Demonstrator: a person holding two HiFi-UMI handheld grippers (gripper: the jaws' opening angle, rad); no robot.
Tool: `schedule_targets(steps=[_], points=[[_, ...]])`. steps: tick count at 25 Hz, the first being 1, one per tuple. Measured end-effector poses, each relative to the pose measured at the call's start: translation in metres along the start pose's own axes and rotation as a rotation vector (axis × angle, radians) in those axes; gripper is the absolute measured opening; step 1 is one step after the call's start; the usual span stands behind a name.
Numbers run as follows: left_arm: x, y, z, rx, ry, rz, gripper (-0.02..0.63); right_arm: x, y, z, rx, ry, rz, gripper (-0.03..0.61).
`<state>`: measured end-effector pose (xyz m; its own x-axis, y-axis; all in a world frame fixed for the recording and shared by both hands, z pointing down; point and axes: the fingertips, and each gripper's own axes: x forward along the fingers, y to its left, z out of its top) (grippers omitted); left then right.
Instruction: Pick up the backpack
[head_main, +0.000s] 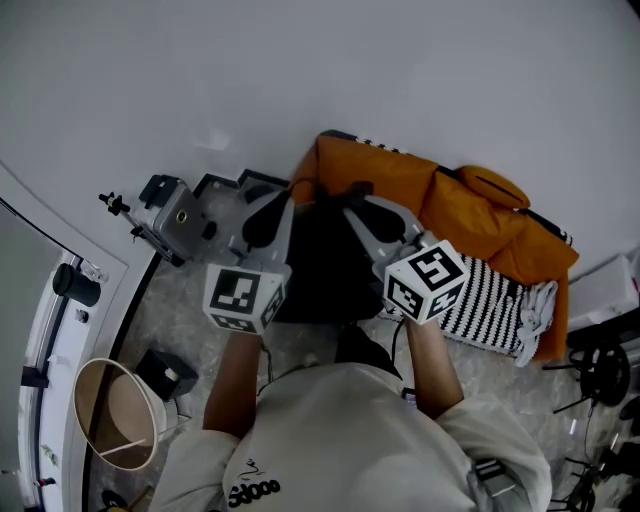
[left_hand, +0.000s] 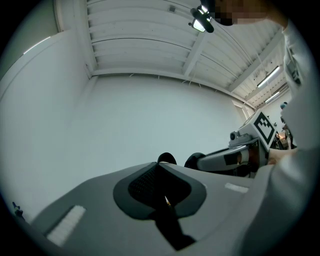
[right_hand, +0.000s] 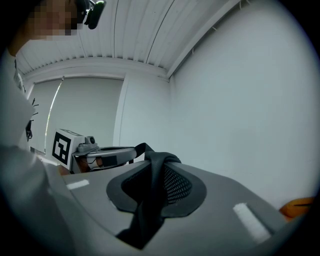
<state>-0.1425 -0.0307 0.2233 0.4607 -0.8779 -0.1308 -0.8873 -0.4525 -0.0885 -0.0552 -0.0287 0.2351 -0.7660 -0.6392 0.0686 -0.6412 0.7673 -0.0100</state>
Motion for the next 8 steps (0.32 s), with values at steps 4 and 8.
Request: schedule_targets(steps=[4,8], points=[[0.0004,-0.0029,-0.0012,0.006,0.002,0.004,0.017,-0.0017,-0.0018,-0.0015,0.005,-0.003,0.007,0.061],[0.0032,-0.0071,-0.0060,0.010,0.009,0.008,0.017,-0.0036,-0.0067,-0.0065,0.008,0.004,0.007,0.061]])
